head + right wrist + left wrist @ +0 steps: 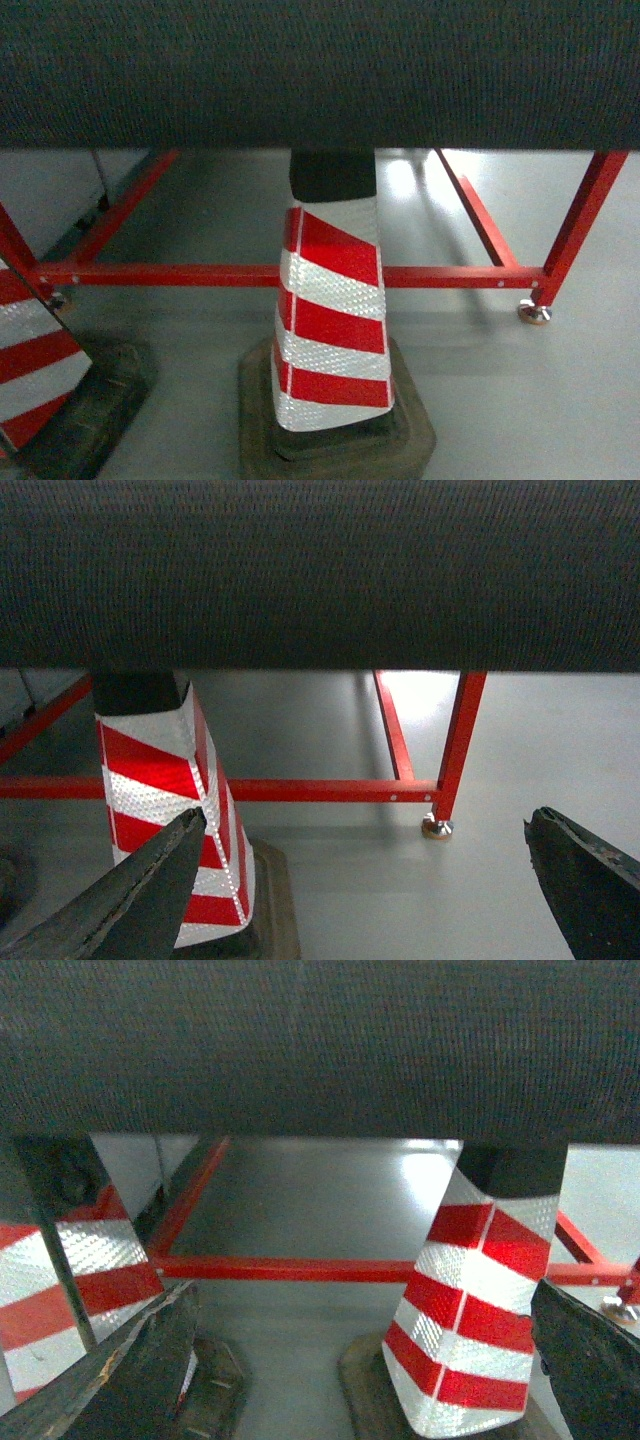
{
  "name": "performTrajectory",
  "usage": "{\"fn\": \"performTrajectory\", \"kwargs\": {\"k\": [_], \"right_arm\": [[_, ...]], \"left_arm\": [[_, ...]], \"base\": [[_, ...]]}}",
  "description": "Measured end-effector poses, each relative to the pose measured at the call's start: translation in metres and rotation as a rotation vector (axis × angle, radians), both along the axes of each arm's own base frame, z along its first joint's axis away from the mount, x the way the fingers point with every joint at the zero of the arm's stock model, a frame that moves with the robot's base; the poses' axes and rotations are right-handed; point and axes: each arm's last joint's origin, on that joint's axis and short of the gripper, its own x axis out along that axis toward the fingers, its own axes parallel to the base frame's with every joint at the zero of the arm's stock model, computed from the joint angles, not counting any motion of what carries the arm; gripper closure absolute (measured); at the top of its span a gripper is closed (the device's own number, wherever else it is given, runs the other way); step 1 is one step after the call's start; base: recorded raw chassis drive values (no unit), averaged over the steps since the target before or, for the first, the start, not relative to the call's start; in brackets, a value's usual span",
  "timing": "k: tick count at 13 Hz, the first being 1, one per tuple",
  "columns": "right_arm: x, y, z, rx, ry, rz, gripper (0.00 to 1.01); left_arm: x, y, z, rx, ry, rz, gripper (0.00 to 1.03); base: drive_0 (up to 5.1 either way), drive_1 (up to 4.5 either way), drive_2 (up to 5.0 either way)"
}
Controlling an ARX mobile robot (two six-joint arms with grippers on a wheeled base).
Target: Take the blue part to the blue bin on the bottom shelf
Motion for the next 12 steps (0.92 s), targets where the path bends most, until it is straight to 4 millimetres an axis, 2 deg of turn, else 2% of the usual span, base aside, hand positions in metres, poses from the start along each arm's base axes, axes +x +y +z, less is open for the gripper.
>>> {"fn": "performTrajectory", "kwargs": {"k": [12], "right_arm": [[0.0000,0.0000,0.0002,0.001,-0.002,0.000,0.03]], "left_arm": [[0.0000,0.0000,0.0000,0.000,0.000,-0.001,0.05]], "base": [[0.0,0.00,0.0]]}}
